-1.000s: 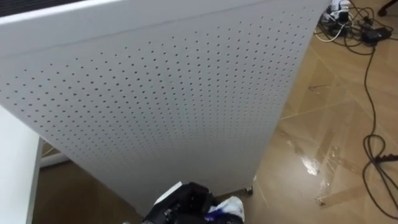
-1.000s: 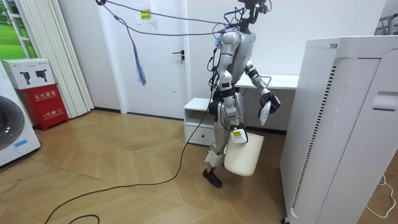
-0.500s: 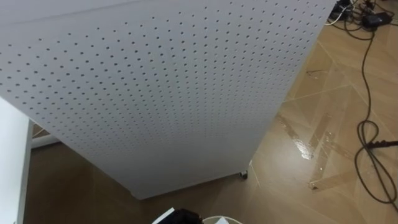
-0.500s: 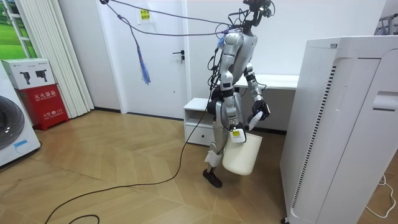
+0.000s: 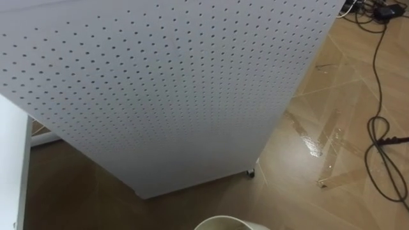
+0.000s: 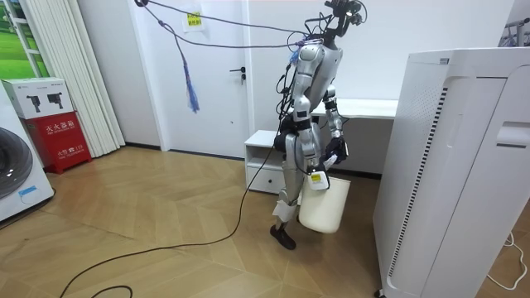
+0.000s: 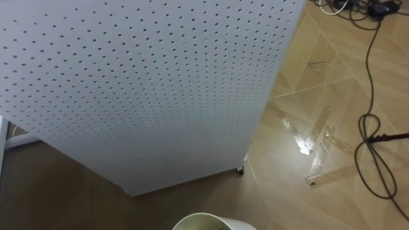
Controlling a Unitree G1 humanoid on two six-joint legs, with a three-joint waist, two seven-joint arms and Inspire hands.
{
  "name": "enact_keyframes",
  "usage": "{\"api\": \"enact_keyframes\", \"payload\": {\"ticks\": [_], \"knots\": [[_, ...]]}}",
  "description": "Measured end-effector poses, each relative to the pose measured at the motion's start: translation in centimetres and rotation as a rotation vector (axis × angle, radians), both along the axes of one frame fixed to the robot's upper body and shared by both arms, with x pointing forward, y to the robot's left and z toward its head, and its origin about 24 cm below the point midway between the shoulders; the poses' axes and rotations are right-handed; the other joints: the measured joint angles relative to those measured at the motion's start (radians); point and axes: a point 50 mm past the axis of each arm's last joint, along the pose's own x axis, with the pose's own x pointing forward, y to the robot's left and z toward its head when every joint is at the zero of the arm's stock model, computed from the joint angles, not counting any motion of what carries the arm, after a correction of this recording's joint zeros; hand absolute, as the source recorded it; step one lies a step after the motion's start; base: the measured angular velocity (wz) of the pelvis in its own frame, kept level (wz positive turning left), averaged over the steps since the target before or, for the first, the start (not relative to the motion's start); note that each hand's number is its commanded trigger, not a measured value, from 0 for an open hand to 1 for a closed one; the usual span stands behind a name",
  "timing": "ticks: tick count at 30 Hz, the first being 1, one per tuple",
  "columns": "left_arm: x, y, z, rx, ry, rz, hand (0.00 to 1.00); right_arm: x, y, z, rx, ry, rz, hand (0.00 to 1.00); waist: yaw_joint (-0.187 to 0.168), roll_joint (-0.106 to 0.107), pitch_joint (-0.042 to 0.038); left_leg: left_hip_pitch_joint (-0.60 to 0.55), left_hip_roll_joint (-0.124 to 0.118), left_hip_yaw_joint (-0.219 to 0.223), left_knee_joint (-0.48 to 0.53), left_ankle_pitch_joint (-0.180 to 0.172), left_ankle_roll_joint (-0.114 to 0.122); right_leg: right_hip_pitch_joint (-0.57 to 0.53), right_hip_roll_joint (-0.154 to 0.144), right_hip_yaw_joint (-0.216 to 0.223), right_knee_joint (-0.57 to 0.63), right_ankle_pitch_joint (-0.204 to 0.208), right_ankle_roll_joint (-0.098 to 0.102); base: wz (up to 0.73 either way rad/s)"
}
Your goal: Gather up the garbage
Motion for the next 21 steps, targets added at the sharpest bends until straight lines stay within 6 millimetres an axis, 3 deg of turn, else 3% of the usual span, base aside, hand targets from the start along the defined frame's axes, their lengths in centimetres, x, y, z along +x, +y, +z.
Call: {"api": "enact_keyframes", "payload": {"ticks": [9, 21], "knots": [[-0.5, 0.0, -0.4, 0.005, 0.027, 0.002, 0.0, -0.2, 0.0, -0.1, -0.003, 0.004, -0.002, 1.0, -0.002, 0.013, -0.0112, -0.002, 0.0, -0.004, 0.015, 0.0, 0.0, 0.002, 0.0, -0.009, 0.011, 0.0, 0.0, 0.0], [-1.2, 0.1, -0.8, 0.007, 0.048, 0.008, 0.0, -0.7, -0.2, -0.4, -0.011, 0.016, -0.012, 1.0, -0.001, 0.013, -0.0118, -0.001, 0.0, -0.006, 0.018, 0.006, -0.001, 0.002, -0.001, -0.004, 0.02, -0.002, -0.002, 0.0]]}}
